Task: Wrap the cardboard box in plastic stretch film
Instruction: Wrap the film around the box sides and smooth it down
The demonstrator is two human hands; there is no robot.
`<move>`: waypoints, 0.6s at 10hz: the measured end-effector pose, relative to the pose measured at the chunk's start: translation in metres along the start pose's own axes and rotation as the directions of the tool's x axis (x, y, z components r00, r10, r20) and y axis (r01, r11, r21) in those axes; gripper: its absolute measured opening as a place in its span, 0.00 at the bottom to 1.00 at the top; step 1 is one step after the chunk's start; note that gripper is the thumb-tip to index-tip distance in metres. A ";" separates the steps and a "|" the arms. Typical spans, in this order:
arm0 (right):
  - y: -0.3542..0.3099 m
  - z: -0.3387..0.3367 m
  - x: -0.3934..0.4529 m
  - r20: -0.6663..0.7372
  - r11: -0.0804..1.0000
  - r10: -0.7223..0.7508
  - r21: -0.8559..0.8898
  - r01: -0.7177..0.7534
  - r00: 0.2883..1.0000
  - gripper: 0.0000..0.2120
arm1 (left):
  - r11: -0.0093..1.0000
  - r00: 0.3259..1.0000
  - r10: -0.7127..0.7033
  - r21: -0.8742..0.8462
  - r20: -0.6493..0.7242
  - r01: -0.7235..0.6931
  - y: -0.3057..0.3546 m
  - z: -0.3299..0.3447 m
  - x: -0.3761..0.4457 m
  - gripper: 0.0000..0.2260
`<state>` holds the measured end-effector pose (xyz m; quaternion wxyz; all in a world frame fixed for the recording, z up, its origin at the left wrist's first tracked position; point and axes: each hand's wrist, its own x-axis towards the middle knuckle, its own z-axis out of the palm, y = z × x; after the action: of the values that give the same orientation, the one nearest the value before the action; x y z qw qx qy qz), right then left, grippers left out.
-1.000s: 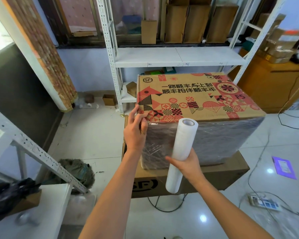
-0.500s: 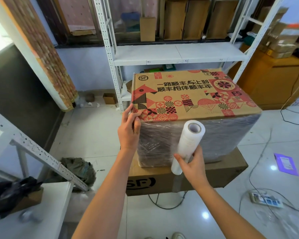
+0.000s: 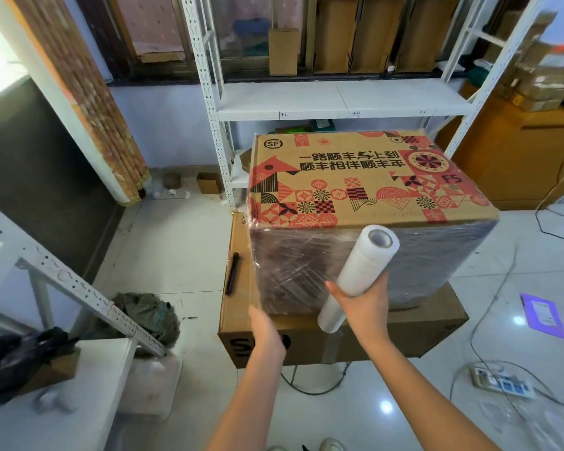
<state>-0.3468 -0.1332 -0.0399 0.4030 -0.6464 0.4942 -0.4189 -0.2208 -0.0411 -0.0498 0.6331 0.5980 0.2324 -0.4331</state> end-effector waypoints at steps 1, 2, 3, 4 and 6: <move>0.002 -0.002 -0.002 0.032 1.000 -0.022 -0.011 0.022 0.999 0.39 | 0.953 0.970 -0.127 -0.246 0.209 0.178 -0.005 0.018 0.002 0.24; 0.004 -0.005 -0.002 0.062 1.000 -0.024 -0.002 0.024 0.998 0.37 | 0.867 0.958 -0.107 -0.447 0.267 0.221 0.016 0.038 0.011 0.25; 0.003 -0.006 -0.001 0.073 1.000 -0.019 0.001 0.019 0.997 0.37 | 0.806 0.953 -0.148 -0.527 0.264 0.270 0.030 0.045 0.004 0.25; 0.004 -0.006 0.002 0.097 1.000 0.001 0.005 -0.001 0.995 0.37 | 0.883 0.980 -0.057 -0.448 0.192 0.139 0.030 0.043 -0.008 0.23; 0.007 -0.010 0.002 0.182 0.996 0.064 0.047 -0.073 0.981 0.38 | -0.275 -0.140 0.948 0.520 0.285 -0.809 0.020 0.008 -0.038 0.26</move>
<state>-0.3581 -0.1372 -0.0433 0.4776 -0.6532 0.4662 -0.3576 -0.2264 -0.0400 -0.0063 0.4958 0.7602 -0.3562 0.2222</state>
